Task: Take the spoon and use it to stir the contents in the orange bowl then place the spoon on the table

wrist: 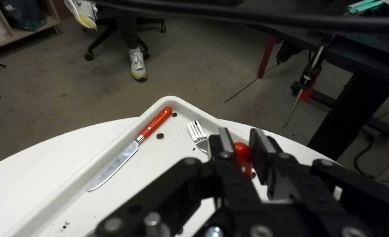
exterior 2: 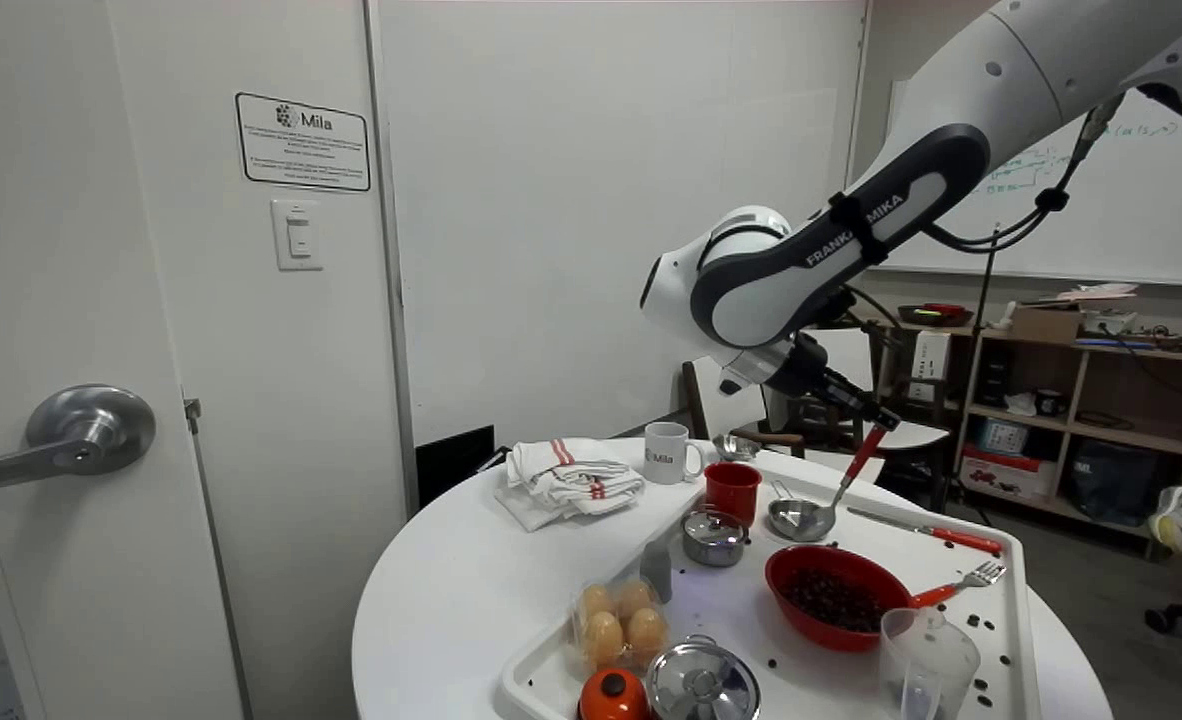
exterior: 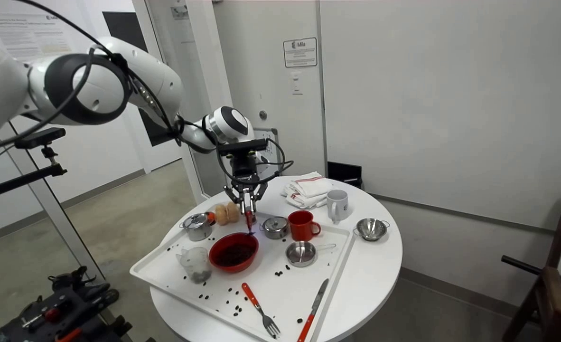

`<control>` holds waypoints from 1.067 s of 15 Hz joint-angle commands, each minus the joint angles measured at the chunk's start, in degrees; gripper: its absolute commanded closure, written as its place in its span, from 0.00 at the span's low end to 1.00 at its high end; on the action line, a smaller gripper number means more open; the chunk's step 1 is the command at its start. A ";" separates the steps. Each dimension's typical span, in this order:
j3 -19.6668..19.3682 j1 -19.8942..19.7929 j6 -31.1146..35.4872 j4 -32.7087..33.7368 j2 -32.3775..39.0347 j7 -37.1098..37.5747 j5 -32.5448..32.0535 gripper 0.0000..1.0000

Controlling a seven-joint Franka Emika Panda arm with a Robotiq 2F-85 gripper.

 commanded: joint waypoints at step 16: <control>-0.64 -0.64 -6.01 10.83 11.29 -3.79 -4.02 0.92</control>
